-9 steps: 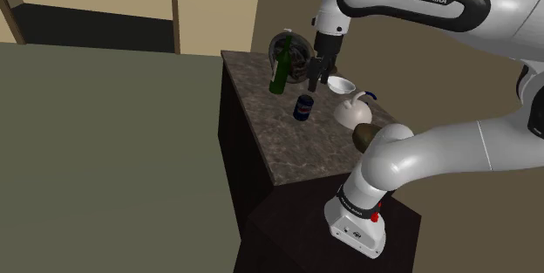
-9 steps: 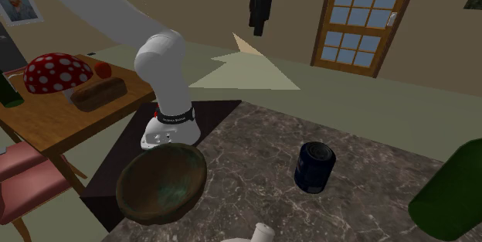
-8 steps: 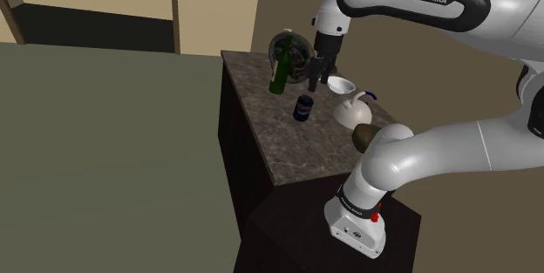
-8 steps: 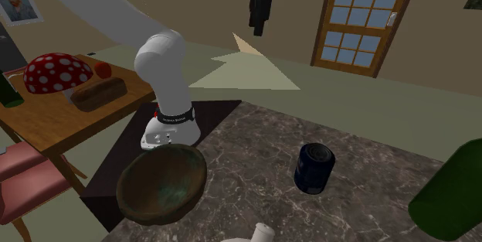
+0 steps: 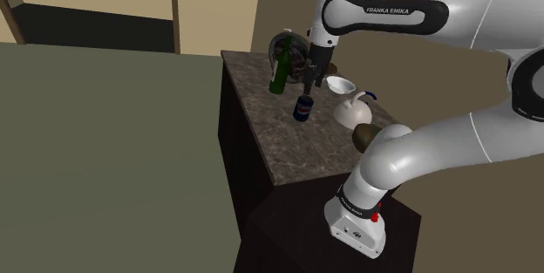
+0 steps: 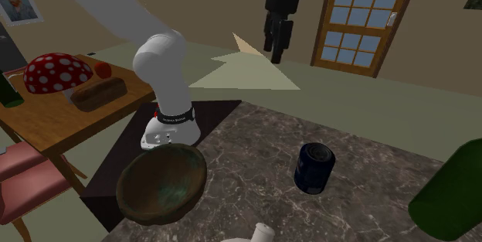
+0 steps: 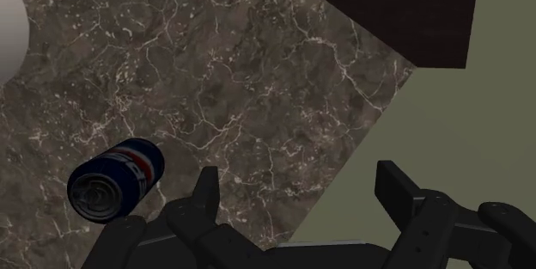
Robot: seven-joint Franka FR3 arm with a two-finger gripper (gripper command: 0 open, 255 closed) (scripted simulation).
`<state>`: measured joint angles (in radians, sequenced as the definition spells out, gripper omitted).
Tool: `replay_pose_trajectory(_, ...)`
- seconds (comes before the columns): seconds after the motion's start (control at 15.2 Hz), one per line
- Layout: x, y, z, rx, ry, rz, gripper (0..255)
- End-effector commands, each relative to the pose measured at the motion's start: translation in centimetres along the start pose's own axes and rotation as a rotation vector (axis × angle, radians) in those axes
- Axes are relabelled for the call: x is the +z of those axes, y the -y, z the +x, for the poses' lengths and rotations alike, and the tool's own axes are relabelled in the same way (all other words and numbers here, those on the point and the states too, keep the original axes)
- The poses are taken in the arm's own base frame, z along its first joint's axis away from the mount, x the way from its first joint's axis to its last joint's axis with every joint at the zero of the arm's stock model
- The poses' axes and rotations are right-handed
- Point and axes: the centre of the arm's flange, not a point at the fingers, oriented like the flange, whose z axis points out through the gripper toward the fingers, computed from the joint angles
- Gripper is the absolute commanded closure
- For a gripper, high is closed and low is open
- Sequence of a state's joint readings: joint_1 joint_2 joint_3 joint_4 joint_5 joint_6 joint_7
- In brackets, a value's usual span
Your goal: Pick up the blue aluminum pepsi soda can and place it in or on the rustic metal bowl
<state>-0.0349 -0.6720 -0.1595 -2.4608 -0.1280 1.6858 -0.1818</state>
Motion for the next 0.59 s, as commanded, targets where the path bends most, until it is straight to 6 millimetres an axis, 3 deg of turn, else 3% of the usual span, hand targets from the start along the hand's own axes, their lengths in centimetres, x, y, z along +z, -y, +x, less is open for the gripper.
replay_pose_trajectory(0.0,1.3,-1.8,1.1,0.000,-0.006,-0.008,0)
replay_pose_trajectory(0.53,6.5,-9.2,5.5,0.003,-0.027,-0.038,0)
